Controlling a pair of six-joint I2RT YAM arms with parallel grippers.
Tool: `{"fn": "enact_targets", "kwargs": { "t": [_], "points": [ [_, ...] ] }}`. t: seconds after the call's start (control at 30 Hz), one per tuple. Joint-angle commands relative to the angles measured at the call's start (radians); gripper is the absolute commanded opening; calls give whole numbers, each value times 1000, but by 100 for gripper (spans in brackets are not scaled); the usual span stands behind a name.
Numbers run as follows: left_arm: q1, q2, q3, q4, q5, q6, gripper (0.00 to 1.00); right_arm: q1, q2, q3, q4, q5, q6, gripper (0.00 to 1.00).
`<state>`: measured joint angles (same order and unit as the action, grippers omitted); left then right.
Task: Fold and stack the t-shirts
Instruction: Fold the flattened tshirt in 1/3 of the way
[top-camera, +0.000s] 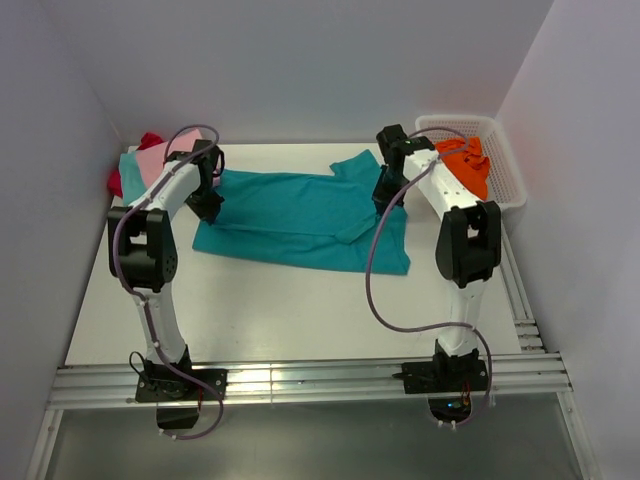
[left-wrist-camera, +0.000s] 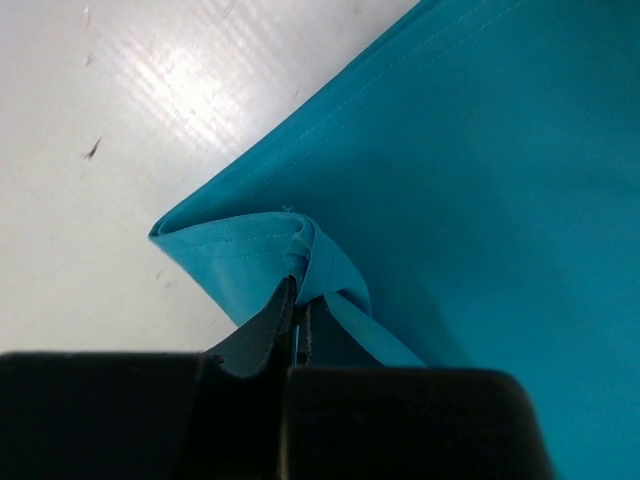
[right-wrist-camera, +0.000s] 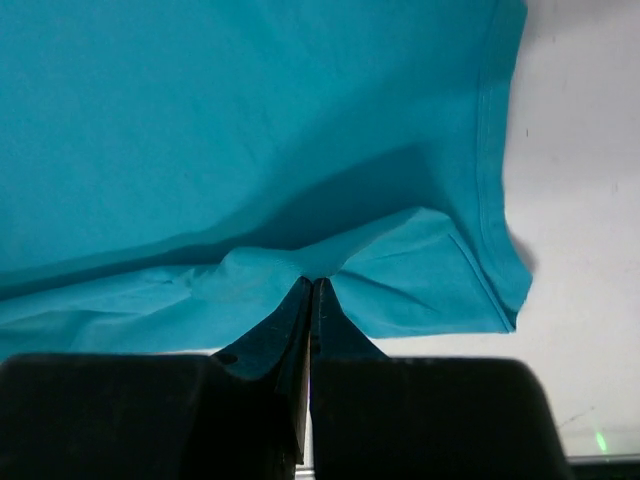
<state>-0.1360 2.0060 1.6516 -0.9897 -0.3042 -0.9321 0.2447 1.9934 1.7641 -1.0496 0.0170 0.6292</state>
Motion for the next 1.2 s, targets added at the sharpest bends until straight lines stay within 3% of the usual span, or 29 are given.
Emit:
{"fn": "enact_targets", "kwargs": {
  "t": [0.0, 0.03, 0.1, 0.13, 0.17, 0.2, 0.33, 0.5, 0.6, 0.63, 0.7, 0.73, 0.9, 1.17],
  "points": [
    [22, 55, 91, 3, 14, 32, 4, -22, 57, 118, -65, 49, -11, 0],
    [33, 68, 97, 14, 29, 38, 11, -24, 95, 135, -73, 55, -10, 13],
    [44, 106, 115, 11, 37, 45, 59, -31, 145, 172, -72, 43, -19, 48],
    [53, 115, 122, 2, 39, 45, 76, -35, 159, 185, -82, 49, -17, 76],
    [58, 122, 120, 2, 43, 50, 94, -36, 166, 210, -95, 70, -16, 80],
    [64, 117, 113, 3, 40, 49, 100, -39, 166, 213, -95, 73, -17, 88],
    [76, 54, 51, 32, 30, 44, 99, -42, 101, 190, -81, 104, -8, 89],
    [81, -29, -48, 85, 37, 44, 100, -39, -23, 77, -23, 19, 21, 83],
    [81, -39, -82, 108, 51, 53, 98, -18, -54, -12, 26, -49, 50, 68],
    [81, -38, -85, 106, 50, 56, 98, -9, -57, -55, 40, -58, 56, 43],
    [81, -38, -92, 112, 53, 64, 96, 30, -53, -84, 65, -69, 81, 8],
    [81, -39, -93, 115, 59, 65, 96, 45, -48, -103, 69, -69, 87, 0],
    [81, -65, -136, 138, 83, 75, 94, 114, 7, -133, 94, -63, 106, 0],
    [81, -113, -184, 152, 97, 98, 93, 119, 126, -52, 76, -19, 107, 0]
  ]
}}
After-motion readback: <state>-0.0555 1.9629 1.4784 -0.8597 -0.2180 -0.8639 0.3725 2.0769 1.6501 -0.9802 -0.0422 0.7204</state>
